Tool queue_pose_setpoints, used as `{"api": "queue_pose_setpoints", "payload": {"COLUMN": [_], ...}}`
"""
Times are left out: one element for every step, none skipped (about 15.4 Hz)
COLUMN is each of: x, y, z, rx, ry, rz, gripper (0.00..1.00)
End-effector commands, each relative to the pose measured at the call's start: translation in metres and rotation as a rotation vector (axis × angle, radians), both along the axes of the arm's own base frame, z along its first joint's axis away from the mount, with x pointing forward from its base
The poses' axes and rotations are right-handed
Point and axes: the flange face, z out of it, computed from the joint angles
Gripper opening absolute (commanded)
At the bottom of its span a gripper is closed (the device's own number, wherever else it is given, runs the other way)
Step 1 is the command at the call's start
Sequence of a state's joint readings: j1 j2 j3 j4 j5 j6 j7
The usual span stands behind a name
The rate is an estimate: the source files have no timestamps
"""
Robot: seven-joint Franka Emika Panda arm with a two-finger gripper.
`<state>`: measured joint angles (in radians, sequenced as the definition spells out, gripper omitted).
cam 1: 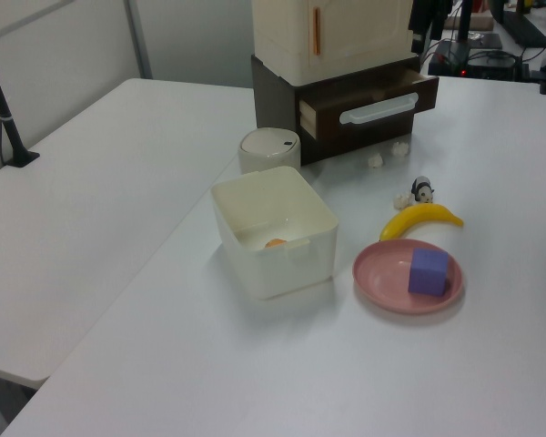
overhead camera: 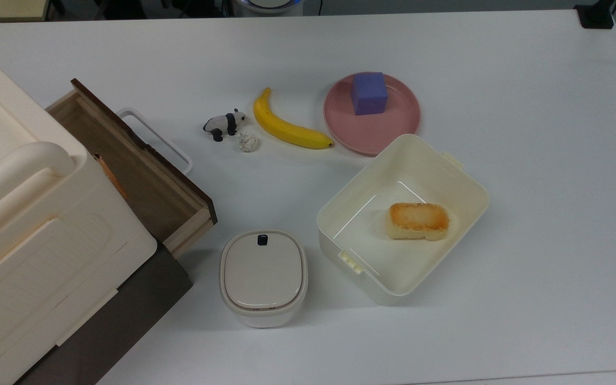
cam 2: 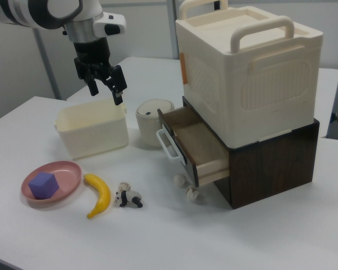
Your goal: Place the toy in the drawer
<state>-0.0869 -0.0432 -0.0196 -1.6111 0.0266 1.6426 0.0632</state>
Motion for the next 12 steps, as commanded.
{"api": "queue_pose_setpoints", "payload": {"x": [0.000,0.001,0.001,0.001,0.002,0.003,0.002,0.002,0.002,0.002,0.001,0.001], "y": [0.003,0.003,0.003,0.009,0.016,0.015,0.015,0.015,0.015,0.018,0.017,0.016], "z": [0.001,0.000,-0.001,-0.001,-0.002,-0.002,-0.003,-0.003,-0.002,-0.002,-0.002,-0.002], "rx": [0.021,0.018,0.010,0.003,-0.004,-0.003,-0.003,-0.003,-0.003,-0.005,-0.008,-0.013], "ry": [-0.020,-0.018,-0.016,-0.014,-0.011,-0.010,-0.008,-0.007,-0.007,-0.006,-0.006,-0.003], "rz": [0.019,0.019,0.020,0.034,0.040,0.034,0.036,0.036,0.036,0.040,0.039,0.039], "gripper": [1.00,1.00,1.00,1.00,1.00,1.00,1.00,1.00,1.00,1.00,1.00,1.00]}}
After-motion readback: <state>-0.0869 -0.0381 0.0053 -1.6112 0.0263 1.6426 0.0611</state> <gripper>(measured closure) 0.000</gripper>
